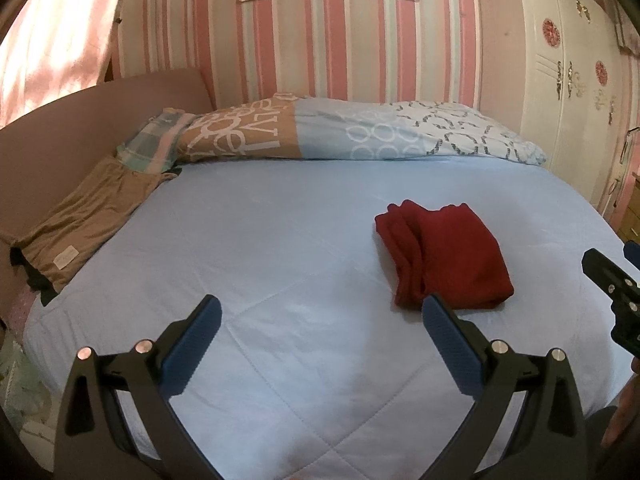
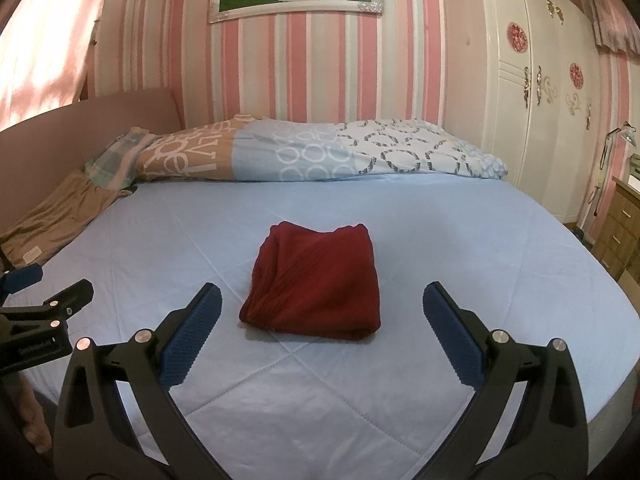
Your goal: Fold small clothes
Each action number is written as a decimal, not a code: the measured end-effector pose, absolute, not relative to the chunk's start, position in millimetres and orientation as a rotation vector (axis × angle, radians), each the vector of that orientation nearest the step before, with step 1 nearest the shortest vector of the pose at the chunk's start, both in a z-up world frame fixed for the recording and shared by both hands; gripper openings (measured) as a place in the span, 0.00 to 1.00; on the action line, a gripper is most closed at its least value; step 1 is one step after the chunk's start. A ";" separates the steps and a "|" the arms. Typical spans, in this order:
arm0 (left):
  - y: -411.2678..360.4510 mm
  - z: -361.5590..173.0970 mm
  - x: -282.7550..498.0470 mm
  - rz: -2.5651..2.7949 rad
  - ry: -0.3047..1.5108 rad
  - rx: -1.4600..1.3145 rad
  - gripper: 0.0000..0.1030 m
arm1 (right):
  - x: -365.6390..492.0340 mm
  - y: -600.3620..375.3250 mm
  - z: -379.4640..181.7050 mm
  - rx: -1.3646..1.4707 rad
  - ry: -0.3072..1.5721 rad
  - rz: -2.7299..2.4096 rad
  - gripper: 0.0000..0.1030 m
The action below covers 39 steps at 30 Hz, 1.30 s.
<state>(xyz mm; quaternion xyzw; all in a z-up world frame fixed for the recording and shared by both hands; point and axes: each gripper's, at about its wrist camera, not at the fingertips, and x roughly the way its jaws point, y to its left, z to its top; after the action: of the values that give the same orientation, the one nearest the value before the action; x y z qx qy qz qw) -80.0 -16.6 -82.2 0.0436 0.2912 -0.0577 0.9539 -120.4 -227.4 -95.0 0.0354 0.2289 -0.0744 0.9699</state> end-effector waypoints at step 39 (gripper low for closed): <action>-22.4 -80.8 -83.9 -0.082 0.533 0.152 0.98 | -116.6 -232.1 -99.7 0.055 0.463 -0.145 0.97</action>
<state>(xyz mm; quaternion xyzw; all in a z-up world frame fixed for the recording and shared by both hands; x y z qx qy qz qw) -83.9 -22.4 -80.8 0.0748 0.2632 -0.0407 0.9610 -116.6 -232.1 -99.7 0.0271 0.2291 -0.0719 0.9704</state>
